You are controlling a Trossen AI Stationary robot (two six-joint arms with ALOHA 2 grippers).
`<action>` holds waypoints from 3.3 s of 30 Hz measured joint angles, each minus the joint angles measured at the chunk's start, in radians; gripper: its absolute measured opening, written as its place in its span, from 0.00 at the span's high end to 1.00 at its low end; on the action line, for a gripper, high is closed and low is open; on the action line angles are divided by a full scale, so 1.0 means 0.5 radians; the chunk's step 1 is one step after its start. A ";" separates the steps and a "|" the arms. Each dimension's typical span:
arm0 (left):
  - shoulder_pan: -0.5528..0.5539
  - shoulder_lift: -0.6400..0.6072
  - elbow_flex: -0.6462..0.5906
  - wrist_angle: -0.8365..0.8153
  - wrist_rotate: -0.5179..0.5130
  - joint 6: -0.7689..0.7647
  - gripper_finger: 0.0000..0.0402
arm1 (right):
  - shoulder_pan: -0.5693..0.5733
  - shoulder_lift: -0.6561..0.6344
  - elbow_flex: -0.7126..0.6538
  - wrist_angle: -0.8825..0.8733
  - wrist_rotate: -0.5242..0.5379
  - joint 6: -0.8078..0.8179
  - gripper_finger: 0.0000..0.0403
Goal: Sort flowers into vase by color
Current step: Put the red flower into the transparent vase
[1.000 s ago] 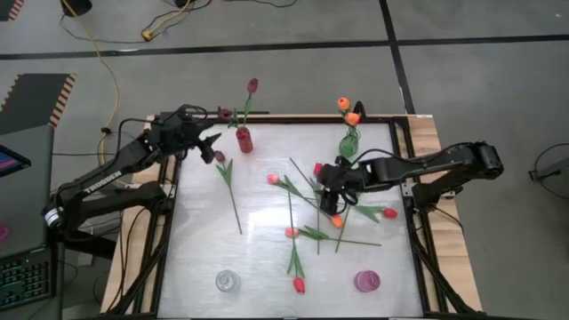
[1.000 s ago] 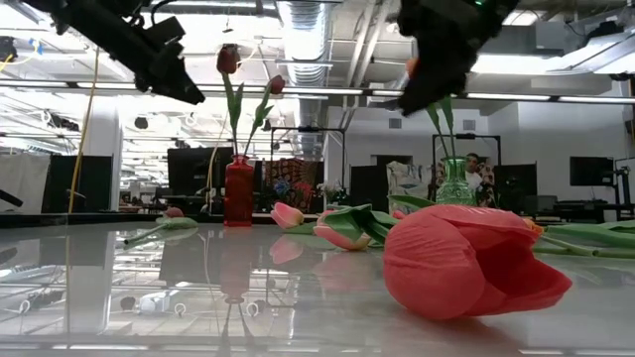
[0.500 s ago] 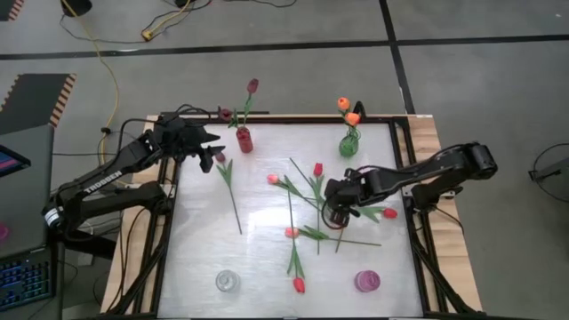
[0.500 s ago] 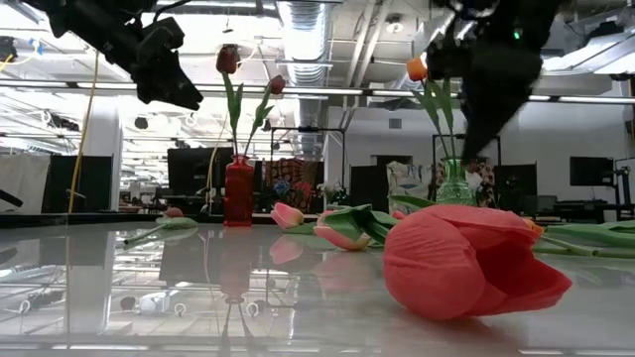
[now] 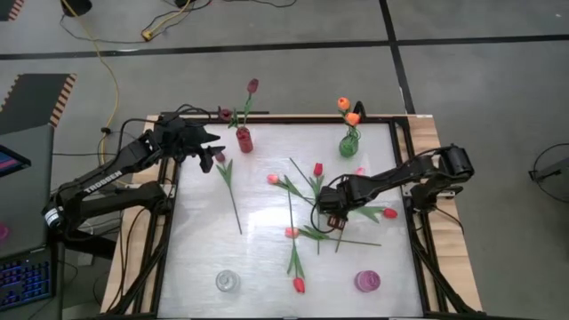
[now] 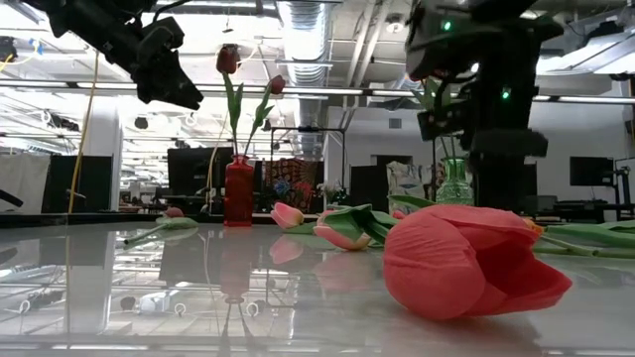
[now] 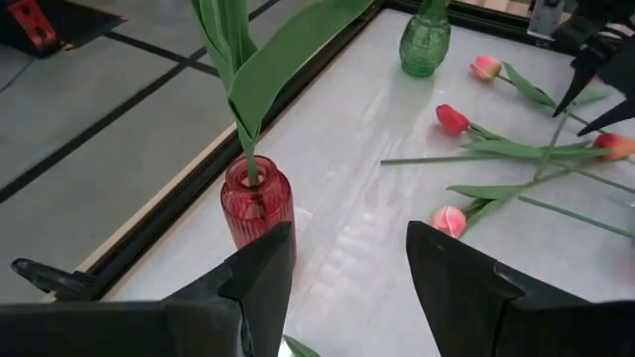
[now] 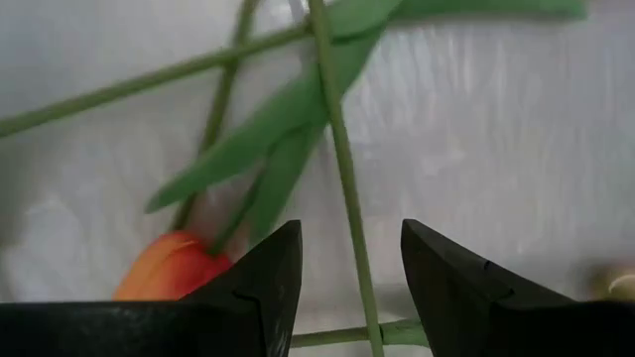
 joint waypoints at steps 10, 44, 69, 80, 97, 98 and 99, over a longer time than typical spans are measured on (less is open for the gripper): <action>0.000 0.000 0.000 0.000 0.000 0.000 0.54 | -0.088 0.135 0.001 -0.049 -0.046 -0.005 0.58; 0.000 0.000 0.000 0.001 0.520 -0.310 0.54 | 0.022 0.132 0.791 -0.455 -0.058 -0.934 0.91; -0.695 0.083 0.000 0.281 0.551 -1.758 0.54 | 0.248 0.130 1.025 0.582 0.009 -3.398 0.90; -0.935 0.502 0.000 0.790 0.325 -2.123 0.54 | 0.248 0.130 1.025 0.880 0.005 -3.462 0.89; -0.945 1.016 0.000 1.692 0.496 -2.454 0.54 | 0.249 0.130 1.025 1.004 -0.009 -3.666 0.89; -0.945 1.033 0.000 1.748 0.514 -2.467 0.54 | 0.249 0.130 1.025 1.004 -0.008 -3.666 0.89; -0.945 1.050 0.001 1.795 0.522 -2.480 0.54 | 0.249 0.130 1.025 1.004 -0.008 -3.666 0.89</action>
